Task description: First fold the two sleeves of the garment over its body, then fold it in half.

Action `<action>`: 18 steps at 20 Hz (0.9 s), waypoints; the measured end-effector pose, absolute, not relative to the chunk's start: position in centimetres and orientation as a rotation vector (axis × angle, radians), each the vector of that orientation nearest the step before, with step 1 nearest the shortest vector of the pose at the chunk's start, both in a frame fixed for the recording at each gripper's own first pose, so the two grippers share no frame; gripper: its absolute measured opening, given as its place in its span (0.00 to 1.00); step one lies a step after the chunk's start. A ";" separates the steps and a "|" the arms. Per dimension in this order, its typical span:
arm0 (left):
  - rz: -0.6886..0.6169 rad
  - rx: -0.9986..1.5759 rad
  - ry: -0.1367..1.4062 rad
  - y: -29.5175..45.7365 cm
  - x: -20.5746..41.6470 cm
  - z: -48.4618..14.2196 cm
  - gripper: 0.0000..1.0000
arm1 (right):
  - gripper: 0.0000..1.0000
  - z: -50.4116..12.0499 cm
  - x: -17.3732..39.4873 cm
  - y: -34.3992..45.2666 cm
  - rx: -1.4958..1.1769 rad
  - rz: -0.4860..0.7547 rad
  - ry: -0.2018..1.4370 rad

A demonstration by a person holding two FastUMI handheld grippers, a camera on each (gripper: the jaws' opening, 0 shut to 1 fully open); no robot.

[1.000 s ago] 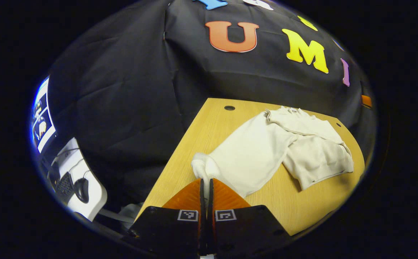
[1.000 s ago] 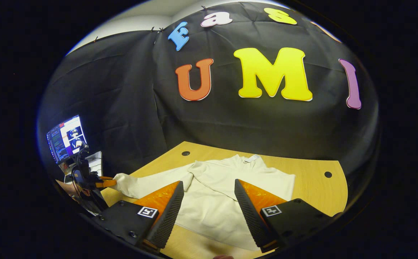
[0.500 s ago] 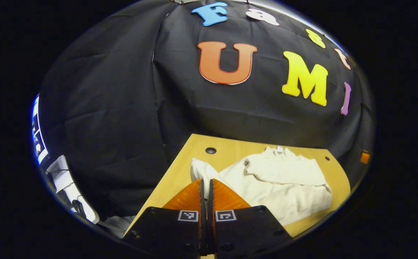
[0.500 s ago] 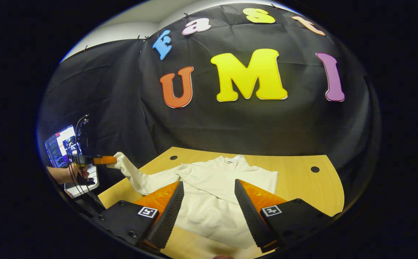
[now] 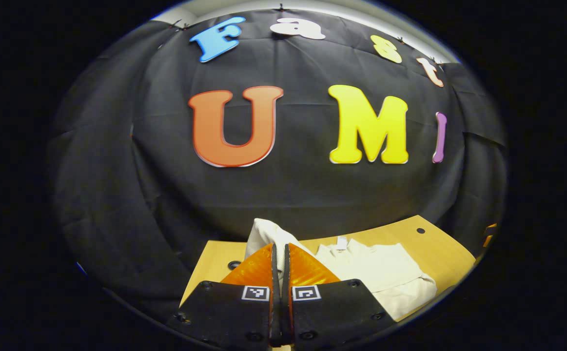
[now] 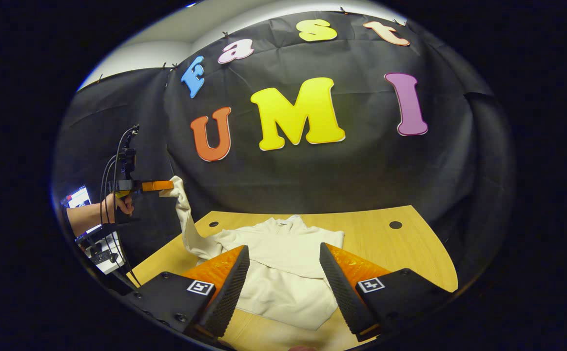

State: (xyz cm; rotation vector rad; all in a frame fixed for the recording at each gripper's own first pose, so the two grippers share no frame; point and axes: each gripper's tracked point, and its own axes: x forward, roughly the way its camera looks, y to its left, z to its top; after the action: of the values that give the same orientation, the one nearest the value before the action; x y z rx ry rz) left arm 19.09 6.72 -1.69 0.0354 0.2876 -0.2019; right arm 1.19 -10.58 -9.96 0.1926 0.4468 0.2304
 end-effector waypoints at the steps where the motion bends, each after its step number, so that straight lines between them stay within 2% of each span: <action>1: -0.238 0.053 0.280 4.8 20.1 -1.2 0.03 | 0.91 -10.0 1.1 -11.3 0.197 0.209 0.443; 5: -0.389 0.099 0.251 -4.1 22.6 0.0 0.03 | 0.91 -9.9 -0.5 -15.6 0.214 0.122 0.433; 9: -0.548 0.132 0.272 -13.6 22.7 -1.9 0.03 | 0.91 -11.4 -3.7 -20.1 0.255 0.013 0.451; 18: -0.761 0.217 0.417 -26.3 21.3 -13.1 0.03 | 0.91 -12.3 -7.9 -25.4 0.264 -0.131 0.491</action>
State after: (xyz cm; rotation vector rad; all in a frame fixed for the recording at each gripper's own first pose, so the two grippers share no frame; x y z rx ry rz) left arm 21.34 -26.30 -13.08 0.2175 0.4167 -0.7613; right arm -7.94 -25.38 -12.32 0.2641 0.4910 -0.1310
